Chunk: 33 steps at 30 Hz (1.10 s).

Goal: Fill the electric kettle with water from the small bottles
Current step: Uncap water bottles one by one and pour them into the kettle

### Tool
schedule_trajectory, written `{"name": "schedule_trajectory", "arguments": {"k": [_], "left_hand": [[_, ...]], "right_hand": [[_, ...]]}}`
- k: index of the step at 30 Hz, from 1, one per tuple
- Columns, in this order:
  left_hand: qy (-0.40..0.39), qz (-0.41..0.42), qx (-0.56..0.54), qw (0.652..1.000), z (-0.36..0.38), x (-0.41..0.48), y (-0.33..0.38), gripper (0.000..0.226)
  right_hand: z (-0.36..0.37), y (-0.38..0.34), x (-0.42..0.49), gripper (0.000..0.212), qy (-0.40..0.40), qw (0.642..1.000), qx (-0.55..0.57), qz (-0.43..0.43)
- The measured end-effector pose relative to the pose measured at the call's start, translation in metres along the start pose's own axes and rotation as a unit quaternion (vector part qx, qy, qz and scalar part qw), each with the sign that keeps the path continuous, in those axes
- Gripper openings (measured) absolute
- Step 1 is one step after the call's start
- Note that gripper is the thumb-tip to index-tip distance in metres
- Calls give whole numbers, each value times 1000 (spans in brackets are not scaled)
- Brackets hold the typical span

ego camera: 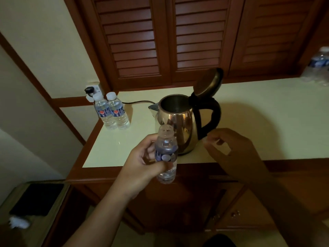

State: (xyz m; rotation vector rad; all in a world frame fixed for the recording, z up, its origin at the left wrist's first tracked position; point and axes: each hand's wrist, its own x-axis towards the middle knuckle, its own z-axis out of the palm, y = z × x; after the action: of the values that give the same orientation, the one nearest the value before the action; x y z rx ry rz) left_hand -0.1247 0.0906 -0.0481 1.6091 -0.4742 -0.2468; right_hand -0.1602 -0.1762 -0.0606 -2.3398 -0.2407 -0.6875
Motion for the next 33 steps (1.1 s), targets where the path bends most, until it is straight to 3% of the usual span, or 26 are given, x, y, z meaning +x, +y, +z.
{"name": "schedule_trajectory", "arguments": {"k": [5, 8, 12, 16, 21, 25, 33], "left_hand": [[45, 0, 11, 999, 1, -4, 2, 55], [65, 8, 21, 998, 0, -1, 8, 58], [95, 33, 48, 994, -3, 5, 18, 59], [129, 35, 104, 986, -11, 17, 32, 61], [148, 43, 217, 964, -28, 38, 50, 64], [151, 67, 346, 924, -33, 55, 71, 58], [146, 125, 606, 772, -39, 81, 82, 64]], "right_hand": [[33, 43, -15, 31, -57, 983, -173, -37], [34, 47, -22, 15, -60, 986, -154, 29], [35, 45, -25, 21, -48, 988, -130, 71], [35, 43, -14, 62, -88, 963, -172, 185], [50, 59, -9, 106, -191, 935, -244, 173], [48, 53, -13, 120, -197, 930, -263, 162], [54, 56, -15, 110, -193, 929, -282, 143]]}}
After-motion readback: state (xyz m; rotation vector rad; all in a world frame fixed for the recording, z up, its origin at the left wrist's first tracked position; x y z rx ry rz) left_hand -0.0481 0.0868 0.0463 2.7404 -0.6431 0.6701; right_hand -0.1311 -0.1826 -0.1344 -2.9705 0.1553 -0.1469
